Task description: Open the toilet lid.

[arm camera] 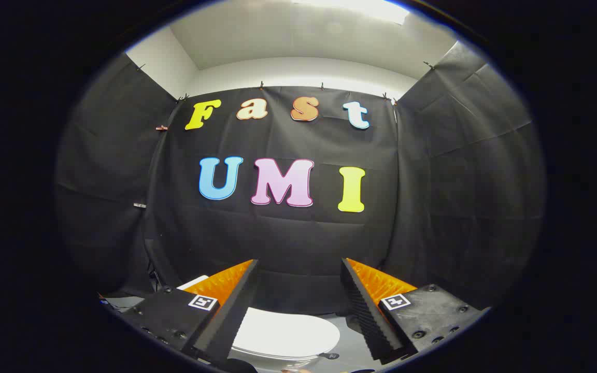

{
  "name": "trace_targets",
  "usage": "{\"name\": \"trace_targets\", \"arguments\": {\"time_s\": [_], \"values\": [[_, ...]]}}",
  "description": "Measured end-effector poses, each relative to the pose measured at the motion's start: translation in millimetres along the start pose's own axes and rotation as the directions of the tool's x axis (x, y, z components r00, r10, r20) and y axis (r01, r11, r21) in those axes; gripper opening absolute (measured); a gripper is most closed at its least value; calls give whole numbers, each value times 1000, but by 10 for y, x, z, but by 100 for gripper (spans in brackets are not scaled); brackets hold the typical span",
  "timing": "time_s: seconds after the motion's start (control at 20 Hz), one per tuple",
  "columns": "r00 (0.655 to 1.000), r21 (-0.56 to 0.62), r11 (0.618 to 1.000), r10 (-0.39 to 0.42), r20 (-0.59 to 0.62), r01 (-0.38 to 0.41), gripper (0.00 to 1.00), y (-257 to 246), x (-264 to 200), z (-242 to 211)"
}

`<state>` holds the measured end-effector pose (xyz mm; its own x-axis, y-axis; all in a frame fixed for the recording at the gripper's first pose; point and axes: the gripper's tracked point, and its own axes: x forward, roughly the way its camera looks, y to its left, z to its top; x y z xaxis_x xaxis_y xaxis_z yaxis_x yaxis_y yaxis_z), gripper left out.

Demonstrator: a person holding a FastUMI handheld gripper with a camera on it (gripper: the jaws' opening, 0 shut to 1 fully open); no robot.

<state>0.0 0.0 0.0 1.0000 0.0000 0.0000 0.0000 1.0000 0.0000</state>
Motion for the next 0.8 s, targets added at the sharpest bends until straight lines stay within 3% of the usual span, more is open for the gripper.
{"name": "trace_targets", "arguments": {"time_s": [0.8], "values": [[1000,9,1000,-10,-6,10,99,-41,-38,-27]]}}
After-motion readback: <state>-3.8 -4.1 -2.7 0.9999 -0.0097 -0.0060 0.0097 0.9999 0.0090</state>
